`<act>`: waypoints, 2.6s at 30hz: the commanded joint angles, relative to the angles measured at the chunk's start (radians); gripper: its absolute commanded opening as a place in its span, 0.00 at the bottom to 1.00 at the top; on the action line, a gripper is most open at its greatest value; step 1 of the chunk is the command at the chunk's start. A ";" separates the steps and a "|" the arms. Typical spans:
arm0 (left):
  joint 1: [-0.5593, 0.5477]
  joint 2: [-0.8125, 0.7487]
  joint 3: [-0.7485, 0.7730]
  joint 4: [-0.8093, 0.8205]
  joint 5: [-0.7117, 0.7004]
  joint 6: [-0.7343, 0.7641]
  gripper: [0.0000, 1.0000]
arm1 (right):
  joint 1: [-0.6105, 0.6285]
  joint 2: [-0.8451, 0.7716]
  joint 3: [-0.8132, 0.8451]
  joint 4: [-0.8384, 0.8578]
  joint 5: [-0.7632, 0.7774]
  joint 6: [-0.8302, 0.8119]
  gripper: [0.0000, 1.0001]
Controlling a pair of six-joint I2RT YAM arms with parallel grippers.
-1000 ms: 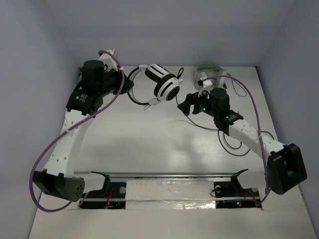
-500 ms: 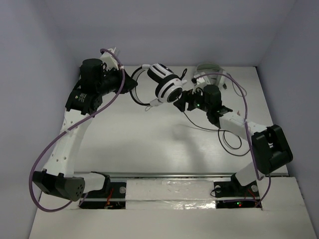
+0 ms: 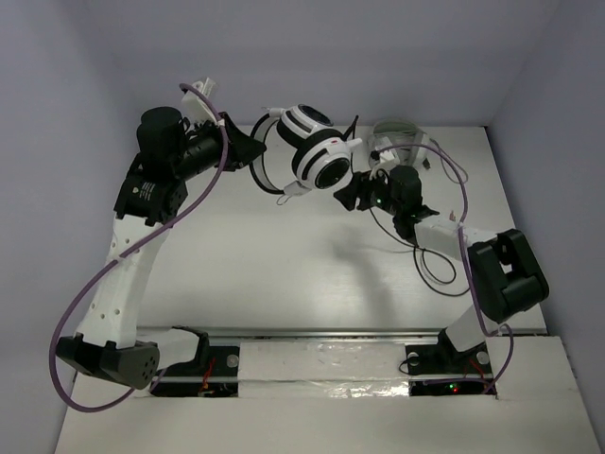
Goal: Wrap the headphones
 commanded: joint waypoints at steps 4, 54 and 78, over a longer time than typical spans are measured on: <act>0.000 -0.044 0.028 0.144 0.117 -0.082 0.00 | -0.009 -0.009 -0.017 0.095 0.034 0.051 0.22; -0.003 -0.195 -0.693 0.738 -0.702 -0.569 0.00 | 0.474 -0.257 0.021 -0.687 0.488 0.206 0.00; -0.325 -0.005 -0.450 0.293 -1.098 -0.050 0.00 | 0.697 -0.305 0.517 -1.204 0.667 0.021 0.00</act>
